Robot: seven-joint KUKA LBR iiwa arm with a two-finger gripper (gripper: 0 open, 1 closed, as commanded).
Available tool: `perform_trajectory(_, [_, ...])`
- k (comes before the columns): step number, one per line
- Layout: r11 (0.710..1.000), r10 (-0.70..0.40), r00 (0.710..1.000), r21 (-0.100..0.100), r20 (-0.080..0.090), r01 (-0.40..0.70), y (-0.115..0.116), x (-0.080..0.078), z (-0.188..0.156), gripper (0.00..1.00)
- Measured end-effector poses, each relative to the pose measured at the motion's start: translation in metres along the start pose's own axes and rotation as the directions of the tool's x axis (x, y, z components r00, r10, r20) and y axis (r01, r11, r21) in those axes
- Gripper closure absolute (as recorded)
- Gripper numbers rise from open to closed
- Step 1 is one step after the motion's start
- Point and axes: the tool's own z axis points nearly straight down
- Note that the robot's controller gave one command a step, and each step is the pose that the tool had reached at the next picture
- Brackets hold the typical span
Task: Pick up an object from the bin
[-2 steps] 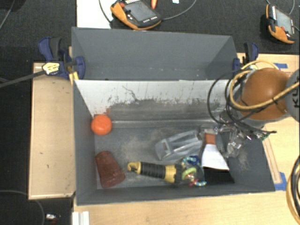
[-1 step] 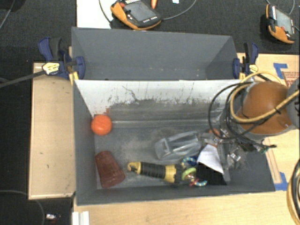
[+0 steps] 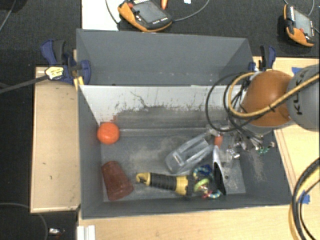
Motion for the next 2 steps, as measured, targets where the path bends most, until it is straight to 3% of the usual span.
perform_trajectory(1, [0.997,-0.075,0.997,0.001,-0.004,0.075,0.0015,0.0272,-0.0018,0.00])
perform_trajectory(2, [1.000,-0.021,1.000,0.001,-0.007,0.021,0.0031,0.0203,-0.0024,0.00])
